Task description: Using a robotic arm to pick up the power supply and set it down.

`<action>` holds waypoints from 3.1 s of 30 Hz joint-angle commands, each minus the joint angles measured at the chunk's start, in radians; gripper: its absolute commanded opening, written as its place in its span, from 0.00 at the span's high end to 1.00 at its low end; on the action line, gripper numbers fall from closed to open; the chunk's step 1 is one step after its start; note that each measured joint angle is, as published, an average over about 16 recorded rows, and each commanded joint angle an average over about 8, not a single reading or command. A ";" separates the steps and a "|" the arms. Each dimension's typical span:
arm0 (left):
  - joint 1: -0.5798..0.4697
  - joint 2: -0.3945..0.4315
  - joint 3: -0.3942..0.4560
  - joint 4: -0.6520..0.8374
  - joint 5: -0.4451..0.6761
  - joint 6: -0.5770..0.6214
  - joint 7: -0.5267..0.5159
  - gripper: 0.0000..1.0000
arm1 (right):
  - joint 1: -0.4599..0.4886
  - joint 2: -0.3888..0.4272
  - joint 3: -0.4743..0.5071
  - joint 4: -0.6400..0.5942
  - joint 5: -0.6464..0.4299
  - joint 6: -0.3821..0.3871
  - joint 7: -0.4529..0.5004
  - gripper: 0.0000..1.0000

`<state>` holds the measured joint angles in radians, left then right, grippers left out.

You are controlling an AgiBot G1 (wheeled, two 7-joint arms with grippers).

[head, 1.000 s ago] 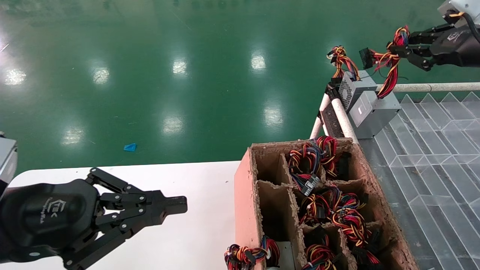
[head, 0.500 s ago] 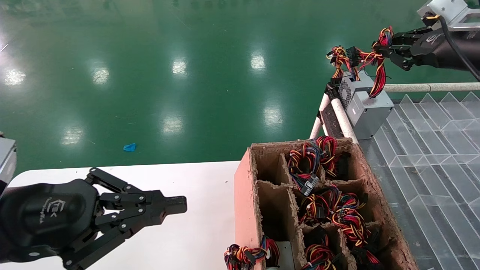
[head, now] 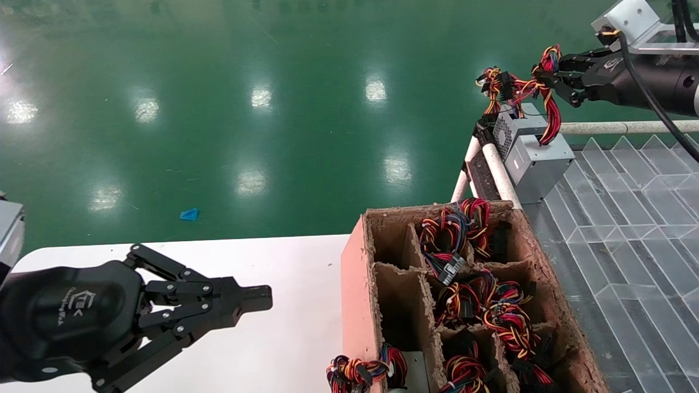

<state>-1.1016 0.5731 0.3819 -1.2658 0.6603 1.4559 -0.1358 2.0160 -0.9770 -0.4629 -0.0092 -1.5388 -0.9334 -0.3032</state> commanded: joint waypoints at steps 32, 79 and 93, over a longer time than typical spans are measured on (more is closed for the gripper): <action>0.000 0.000 0.000 0.000 0.000 0.000 0.000 1.00 | -0.016 0.028 0.040 0.098 0.081 -0.055 -0.056 0.00; 0.000 0.000 0.001 0.000 0.000 0.000 0.000 0.00 | -0.768 0.302 0.156 1.070 0.672 -0.466 0.389 0.00; 0.000 0.000 0.001 0.000 -0.001 0.000 0.000 0.00 | -0.958 0.371 0.186 1.316 0.821 -0.572 0.497 0.00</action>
<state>-1.1017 0.5728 0.3825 -1.2657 0.6597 1.4555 -0.1354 1.0713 -0.6102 -0.2789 1.2891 -0.7272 -1.4978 0.1864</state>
